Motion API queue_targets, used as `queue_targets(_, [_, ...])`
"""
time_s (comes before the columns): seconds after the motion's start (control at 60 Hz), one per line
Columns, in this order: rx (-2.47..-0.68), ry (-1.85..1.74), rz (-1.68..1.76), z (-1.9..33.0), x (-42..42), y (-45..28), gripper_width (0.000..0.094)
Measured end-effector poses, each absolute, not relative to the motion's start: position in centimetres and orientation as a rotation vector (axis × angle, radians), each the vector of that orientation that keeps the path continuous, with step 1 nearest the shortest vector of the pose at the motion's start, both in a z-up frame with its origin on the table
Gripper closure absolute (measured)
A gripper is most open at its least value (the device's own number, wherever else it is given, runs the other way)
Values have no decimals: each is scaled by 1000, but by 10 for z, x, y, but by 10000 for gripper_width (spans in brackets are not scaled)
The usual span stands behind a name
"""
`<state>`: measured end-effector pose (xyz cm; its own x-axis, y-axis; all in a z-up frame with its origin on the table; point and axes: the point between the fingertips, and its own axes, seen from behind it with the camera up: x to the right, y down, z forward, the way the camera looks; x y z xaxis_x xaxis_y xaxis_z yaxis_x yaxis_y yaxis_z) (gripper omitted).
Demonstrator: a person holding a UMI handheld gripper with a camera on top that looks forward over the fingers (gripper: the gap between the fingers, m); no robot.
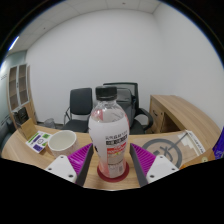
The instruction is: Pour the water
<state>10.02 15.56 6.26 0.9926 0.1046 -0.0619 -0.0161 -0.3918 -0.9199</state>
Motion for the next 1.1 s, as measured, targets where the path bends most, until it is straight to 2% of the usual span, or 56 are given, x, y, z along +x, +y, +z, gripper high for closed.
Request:
queue_targets(0.033, [-1994, -59, 118, 62, 102, 151, 62])
queue_targets(0.083, [-2028, -50, 89, 62, 107, 140, 114])
queue_targets(0.133, [-2041, -36, 65, 70, 108, 125, 74])
queue_targets(0.633, [-2159, 32, -43, 190, 45, -131, 82])
queue_targets(0.8, [-2146, 74, -104, 208, 43, -164, 80])
queue_targets(1.1, [-2158, 90, -137, 210, 49, -177, 82])
